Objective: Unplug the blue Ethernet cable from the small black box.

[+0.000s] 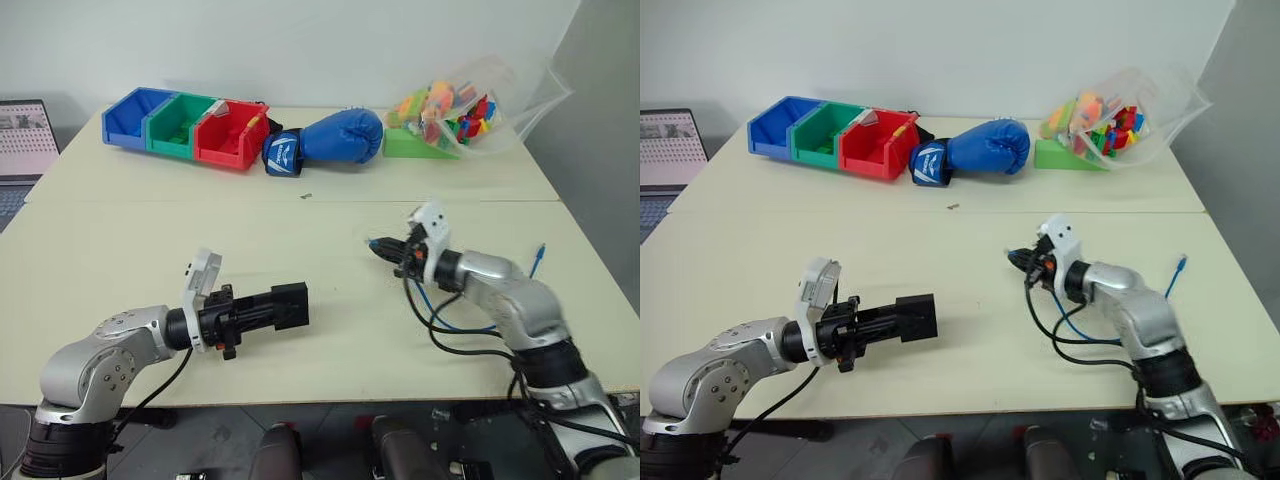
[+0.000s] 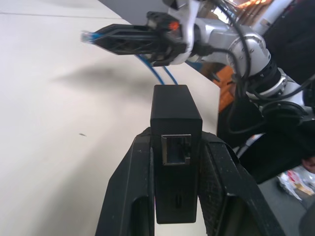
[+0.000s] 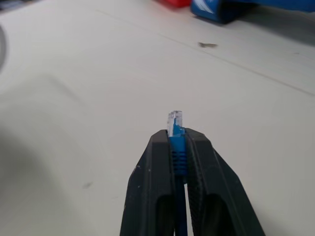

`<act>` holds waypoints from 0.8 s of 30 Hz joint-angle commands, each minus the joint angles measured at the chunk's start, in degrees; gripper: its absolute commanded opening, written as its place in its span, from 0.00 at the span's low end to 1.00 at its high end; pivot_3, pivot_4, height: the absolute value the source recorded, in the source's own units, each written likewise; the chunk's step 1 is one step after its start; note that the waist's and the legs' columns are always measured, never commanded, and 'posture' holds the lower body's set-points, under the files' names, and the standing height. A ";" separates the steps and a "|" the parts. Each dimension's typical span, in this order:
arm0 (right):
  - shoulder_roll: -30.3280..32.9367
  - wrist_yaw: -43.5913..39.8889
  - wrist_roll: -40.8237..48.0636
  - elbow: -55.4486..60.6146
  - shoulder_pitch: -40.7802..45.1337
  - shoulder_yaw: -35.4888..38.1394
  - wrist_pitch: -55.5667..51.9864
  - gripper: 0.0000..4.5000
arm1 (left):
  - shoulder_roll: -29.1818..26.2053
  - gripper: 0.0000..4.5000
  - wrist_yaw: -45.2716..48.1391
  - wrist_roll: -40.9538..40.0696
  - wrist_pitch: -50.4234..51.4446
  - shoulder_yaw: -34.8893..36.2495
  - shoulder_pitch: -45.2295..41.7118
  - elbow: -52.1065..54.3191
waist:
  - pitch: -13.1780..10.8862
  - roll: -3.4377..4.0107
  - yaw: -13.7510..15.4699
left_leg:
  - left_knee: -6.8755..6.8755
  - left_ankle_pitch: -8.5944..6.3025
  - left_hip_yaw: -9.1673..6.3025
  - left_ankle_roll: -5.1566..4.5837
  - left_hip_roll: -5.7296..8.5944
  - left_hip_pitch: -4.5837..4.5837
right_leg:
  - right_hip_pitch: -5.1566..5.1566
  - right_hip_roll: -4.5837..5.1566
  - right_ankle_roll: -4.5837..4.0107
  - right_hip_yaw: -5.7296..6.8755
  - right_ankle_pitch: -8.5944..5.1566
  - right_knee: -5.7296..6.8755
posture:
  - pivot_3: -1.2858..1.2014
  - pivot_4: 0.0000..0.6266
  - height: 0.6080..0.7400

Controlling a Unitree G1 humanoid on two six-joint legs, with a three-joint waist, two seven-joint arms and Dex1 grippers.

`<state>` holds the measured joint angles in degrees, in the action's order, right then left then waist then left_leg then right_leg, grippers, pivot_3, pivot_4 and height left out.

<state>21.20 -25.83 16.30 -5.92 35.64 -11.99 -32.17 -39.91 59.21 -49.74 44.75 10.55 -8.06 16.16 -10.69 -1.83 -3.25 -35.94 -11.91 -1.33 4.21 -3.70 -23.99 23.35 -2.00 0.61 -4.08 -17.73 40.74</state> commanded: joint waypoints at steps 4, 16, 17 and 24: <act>-4.39 9.56 -9.81 -15.51 5.60 1.77 8.12 0.24 | 2.57 0.17 -5.62 1.60 -2.78 1.08 -2.59 0.69 | 0.00 -0.01 0.44 | -0.03 0.00 0.02 0.00 0.04 -0.05 | -0.03 0.08 -0.11 0.00 0.06 -0.03 | 0.52 0.24 1.00; 4.34 -14.20 5.95 16.94 -1.62 4.13 -2.28 0.87 | 9.98 0.17 -22.89 22.33 -22.43 -0.56 -15.63 -16.24 | -0.04 0.07 0.93 | -0.01 0.00 -0.07 0.00 0.02 -0.04 | -0.04 0.05 -0.01 0.08 0.01 0.01 | 0.52 0.24 1.00; 5.12 -15.52 7.33 19.30 -1.70 4.09 -3.88 0.93 | 10.60 0.17 -24.04 24.44 -25.28 -0.73 -16.84 -18.76 | -0.05 0.08 0.99 | -0.02 0.00 -0.06 0.00 0.01 -0.03 | -0.05 0.03 -0.02 0.08 0.02 0.00 | 0.52 0.24 1.00; 6.16 -16.46 9.93 25.27 3.19 2.62 -11.41 0.98 | 15.04 0.17 -34.58 37.92 -48.44 -1.34 -25.56 -45.03 | -0.03 0.04 0.96 | -0.05 0.00 0.00 0.00 0.04 0.02 | -0.07 0.04 -0.09 0.15 0.09 0.05 | 0.52 0.24 1.00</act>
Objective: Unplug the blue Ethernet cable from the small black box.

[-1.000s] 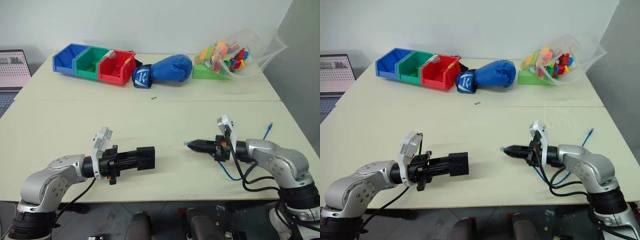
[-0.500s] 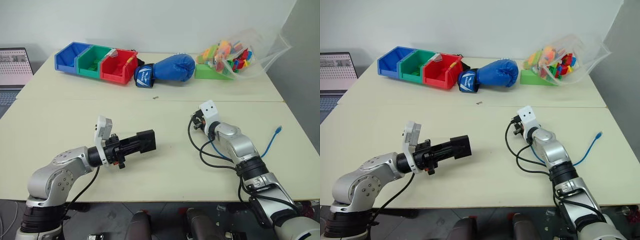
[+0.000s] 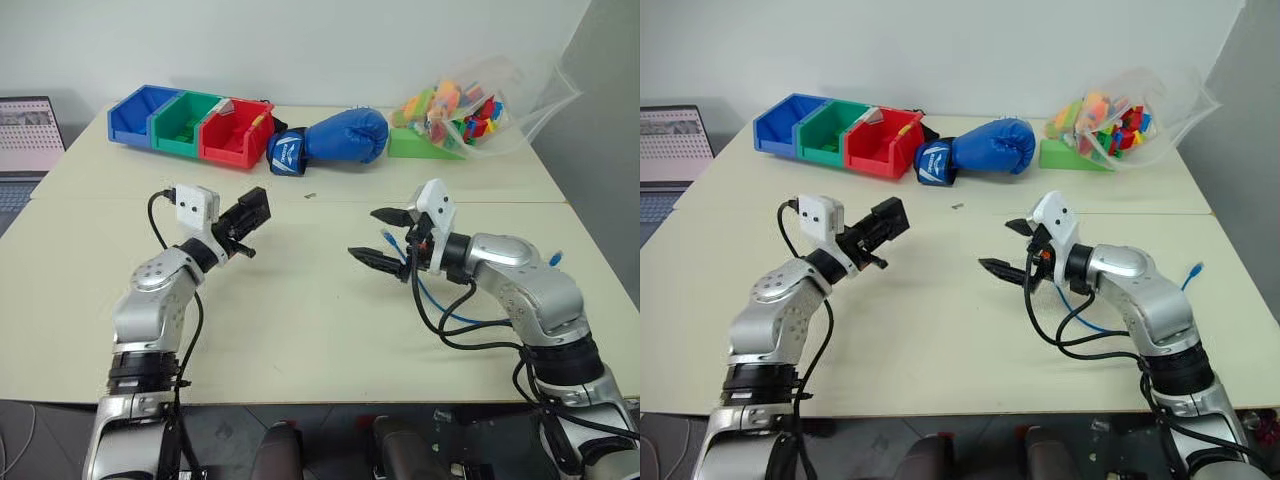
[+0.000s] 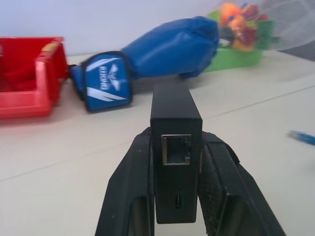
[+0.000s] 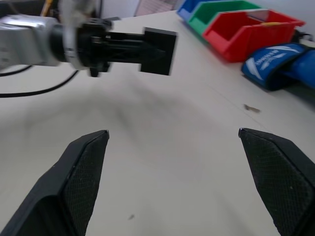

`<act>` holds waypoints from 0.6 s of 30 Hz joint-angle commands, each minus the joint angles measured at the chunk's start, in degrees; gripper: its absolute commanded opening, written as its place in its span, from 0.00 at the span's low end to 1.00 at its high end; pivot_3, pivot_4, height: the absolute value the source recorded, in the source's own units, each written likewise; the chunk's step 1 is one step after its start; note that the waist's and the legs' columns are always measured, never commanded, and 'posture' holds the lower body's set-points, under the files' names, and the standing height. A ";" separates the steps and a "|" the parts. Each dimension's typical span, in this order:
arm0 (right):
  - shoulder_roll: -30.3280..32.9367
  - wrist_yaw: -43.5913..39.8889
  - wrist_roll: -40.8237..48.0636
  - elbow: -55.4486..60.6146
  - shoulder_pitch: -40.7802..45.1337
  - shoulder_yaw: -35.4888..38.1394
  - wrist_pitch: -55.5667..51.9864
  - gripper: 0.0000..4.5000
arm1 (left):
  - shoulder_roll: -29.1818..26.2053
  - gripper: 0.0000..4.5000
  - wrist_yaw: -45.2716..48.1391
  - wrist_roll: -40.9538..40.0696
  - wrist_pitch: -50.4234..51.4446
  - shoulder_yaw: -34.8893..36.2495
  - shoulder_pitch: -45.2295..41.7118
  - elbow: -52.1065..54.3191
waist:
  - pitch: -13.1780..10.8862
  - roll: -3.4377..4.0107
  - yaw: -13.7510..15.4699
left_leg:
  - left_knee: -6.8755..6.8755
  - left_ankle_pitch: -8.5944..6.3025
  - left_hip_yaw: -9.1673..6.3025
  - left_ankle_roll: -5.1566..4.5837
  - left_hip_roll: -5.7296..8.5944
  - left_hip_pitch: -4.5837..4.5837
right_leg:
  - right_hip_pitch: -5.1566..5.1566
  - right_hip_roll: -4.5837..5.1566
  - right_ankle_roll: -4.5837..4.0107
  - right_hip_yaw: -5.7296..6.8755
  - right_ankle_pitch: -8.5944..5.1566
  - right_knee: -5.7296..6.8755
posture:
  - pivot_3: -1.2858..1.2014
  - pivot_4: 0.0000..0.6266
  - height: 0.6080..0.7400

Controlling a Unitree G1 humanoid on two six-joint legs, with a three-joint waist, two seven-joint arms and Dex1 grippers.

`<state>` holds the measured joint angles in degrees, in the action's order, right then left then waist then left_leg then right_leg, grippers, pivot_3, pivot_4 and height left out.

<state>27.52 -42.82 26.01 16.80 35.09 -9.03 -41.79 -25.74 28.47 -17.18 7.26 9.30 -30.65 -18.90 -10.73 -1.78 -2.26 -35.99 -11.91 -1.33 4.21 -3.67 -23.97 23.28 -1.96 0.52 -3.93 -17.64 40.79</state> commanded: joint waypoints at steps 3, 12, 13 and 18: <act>-0.36 0.87 -0.21 2.24 4.86 -0.85 -2.36 0.98 | 2.63 0.17 -4.29 5.04 -14.52 1.31 -4.63 -18.06 | 0.01 -0.01 0.04 | 0.00 0.00 0.01 0.00 0.01 -0.01 | 0.00 0.00 0.03 0.02 0.02 -0.02 | 0.52 0.24 1.00; -0.52 0.80 -0.27 2.92 5.04 -1.50 -3.32 0.99 | 3.76 0.52 -1.39 4.01 -18.99 2.11 -4.25 -26.22 | 0.01 -0.02 0.34 | 0.00 0.00 -0.02 0.00 0.01 -0.13 | 0.03 0.02 -0.11 0.15 0.11 -0.07 | 0.52 0.24 1.00; -0.46 0.81 -0.36 3.03 4.96 -1.56 -3.32 0.99 | 3.80 0.57 -1.06 3.88 -18.88 2.18 -3.86 -25.78 | 0.01 -0.02 0.37 | 0.00 0.00 -0.03 0.00 0.00 -0.13 | 0.03 0.01 -0.11 0.16 0.11 -0.07 | 0.52 0.24 1.00; -0.28 1.45 -0.06 4.56 3.50 -1.47 -4.32 0.99 | 2.49 0.78 -1.81 3.88 -11.07 1.62 3.17 -13.79 | 0.01 -0.02 0.26 | 0.00 0.00 -0.02 0.00 0.00 -0.13 | 0.03 0.02 -0.12 0.14 0.11 -0.07 | 0.52 0.24 1.00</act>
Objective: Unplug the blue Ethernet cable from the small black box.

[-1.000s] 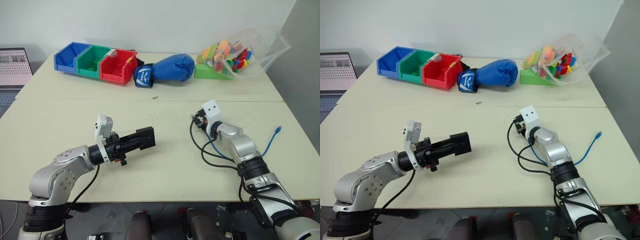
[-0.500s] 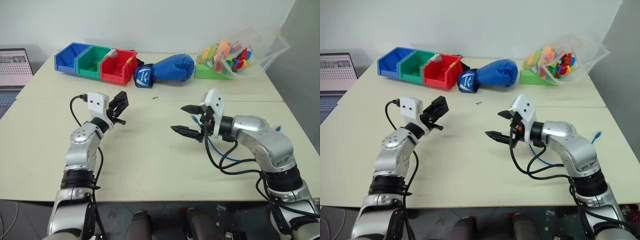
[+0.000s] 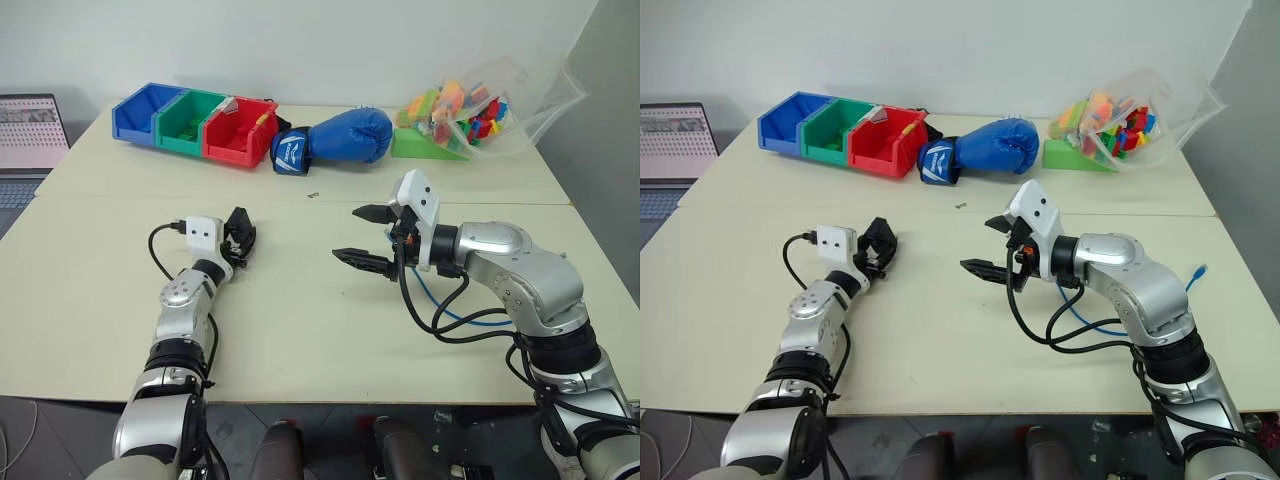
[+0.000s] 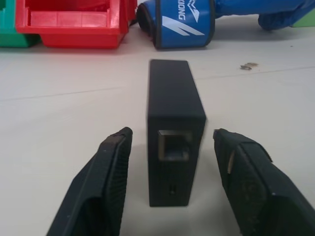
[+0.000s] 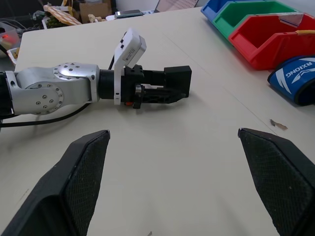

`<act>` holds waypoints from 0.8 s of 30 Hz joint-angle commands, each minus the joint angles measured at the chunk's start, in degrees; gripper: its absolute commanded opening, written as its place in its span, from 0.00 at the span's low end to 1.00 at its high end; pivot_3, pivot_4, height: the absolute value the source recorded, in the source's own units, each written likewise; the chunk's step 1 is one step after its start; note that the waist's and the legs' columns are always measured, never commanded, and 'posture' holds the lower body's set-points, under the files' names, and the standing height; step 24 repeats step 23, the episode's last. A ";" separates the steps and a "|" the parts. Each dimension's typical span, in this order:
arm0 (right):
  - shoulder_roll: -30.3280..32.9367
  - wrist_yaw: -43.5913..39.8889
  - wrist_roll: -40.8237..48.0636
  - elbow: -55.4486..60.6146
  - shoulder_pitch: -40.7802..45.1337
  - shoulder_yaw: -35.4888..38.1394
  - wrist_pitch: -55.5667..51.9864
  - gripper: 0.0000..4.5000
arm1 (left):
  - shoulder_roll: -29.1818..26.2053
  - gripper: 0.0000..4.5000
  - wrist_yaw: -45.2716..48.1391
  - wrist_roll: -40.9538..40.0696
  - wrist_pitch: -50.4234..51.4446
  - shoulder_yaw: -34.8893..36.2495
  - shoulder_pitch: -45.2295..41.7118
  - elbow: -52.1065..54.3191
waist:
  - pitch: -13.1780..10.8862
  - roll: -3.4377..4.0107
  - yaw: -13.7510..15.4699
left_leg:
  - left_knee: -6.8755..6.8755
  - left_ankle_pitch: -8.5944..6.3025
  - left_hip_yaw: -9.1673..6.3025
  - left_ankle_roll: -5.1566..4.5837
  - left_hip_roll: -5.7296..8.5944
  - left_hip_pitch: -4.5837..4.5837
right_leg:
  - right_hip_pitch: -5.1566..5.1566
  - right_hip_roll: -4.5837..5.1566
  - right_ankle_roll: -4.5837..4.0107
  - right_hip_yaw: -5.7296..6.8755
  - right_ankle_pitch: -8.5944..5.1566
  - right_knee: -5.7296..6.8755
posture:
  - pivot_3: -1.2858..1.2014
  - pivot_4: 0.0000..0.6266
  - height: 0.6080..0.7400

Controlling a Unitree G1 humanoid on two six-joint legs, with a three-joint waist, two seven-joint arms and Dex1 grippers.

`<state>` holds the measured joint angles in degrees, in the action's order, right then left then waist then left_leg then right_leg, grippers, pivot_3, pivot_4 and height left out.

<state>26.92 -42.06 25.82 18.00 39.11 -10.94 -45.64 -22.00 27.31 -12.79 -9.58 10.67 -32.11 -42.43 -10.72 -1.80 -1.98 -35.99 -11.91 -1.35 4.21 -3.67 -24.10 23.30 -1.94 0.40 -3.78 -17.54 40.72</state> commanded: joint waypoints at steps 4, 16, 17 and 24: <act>1.57 1.93 0.48 5.41 -4.87 2.17 -1.38 0.99 | -6.02 0.85 1.37 -3.40 18.56 1.20 15.46 30.81 | 0.01 -0.02 -0.62 | 0.03 0.00 0.00 0.01 -0.03 0.05 | -0.01 0.01 -0.02 -0.05 0.00 0.04 | 0.52 0.24 1.00; 10.20 0.63 2.70 4.42 -12.39 12.43 -2.02 0.99 | -27.30 0.85 13.48 -13.58 39.66 14.04 25.31 52.01 | -0.02 -0.05 -0.84 | 0.05 0.00 -0.03 0.00 -0.02 0.17 | -0.05 0.03 0.25 -0.12 -0.18 0.05 | 0.52 0.24 1.00; 10.71 0.86 2.95 3.88 -12.48 13.63 -2.36 0.99 | -28.41 0.85 14.27 -14.09 40.36 14.69 25.39 52.49 | -0.02 -0.04 -0.88 | 0.06 0.00 -0.04 0.00 -0.03 0.17 | -0.05 0.03 0.25 -0.14 -0.18 0.04 | 0.52 0.24 1.00; 12.03 1.05 3.23 2.98 -13.45 15.41 -2.38 0.99 | -29.56 0.85 15.84 -16.54 42.50 16.08 24.17 54.09 | -0.03 -0.04 -0.95 | 0.08 0.00 0.01 0.00 -0.03 0.17 | -0.03 0.03 0.24 -0.18 -0.19 0.03 | 0.52 0.24 1.00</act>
